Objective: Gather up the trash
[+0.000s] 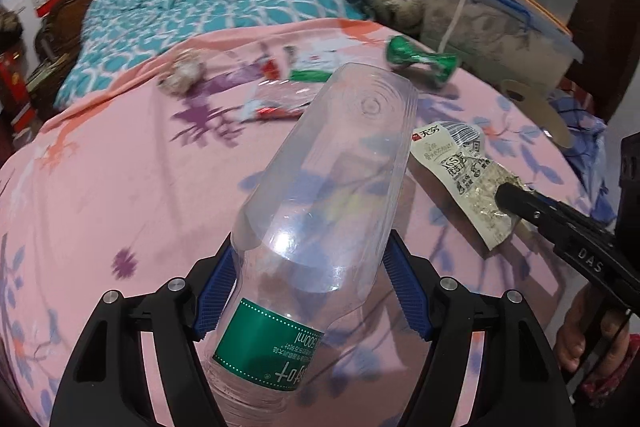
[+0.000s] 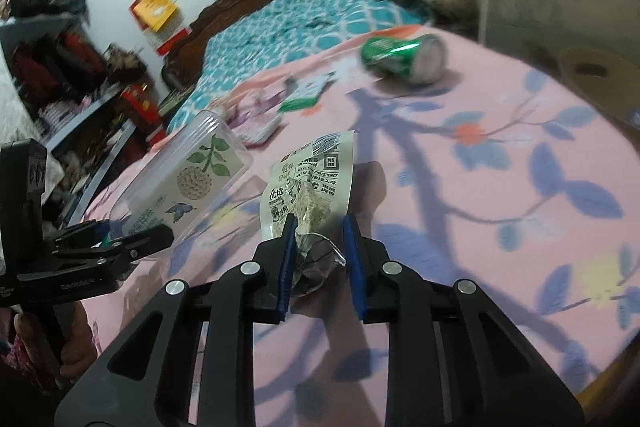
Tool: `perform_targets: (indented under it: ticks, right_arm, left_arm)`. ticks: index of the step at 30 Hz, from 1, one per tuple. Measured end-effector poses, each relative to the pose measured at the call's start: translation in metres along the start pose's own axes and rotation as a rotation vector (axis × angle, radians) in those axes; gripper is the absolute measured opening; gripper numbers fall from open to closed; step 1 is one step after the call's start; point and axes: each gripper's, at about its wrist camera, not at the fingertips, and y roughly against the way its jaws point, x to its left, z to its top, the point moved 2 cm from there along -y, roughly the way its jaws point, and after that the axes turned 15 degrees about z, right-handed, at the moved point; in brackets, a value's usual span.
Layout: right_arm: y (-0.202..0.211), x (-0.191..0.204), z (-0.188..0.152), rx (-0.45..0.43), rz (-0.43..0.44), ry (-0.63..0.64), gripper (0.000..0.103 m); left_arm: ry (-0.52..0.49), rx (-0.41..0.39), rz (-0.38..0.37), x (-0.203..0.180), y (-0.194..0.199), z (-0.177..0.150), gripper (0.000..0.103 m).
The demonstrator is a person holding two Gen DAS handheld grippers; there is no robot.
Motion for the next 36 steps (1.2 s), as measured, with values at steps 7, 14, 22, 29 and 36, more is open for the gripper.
perform_targets:
  ticks: [7,14,22,29,36]
  right_arm:
    - [0.036,-0.039,0.009,-0.085,-0.052,-0.073,0.026]
    - [0.087,-0.093,0.029,-0.215,-0.145,-0.144,0.026]
    - [0.141,-0.180,0.058,-0.358,-0.224,-0.293,0.026]
    - [0.152,-0.244,0.089,-0.385,-0.295,-0.374,0.031]
    - [0.169,-0.260,0.088,-0.457,-0.334,-0.411,0.067]
  left_arm:
    - [-0.126,-0.037,-0.107,-0.065,0.000,0.039,0.067]
    - [-0.265,-0.051,-0.211,-0.152,-0.010,0.087,0.067]
    - [-0.363,-0.015,-0.330,-0.261,-0.033,0.151,0.067]
    - [-0.419,0.040,-0.374,-0.351,-0.063,0.193,0.069]
    - [-0.411,0.046,-0.387,-0.377,-0.072,0.203,0.075]
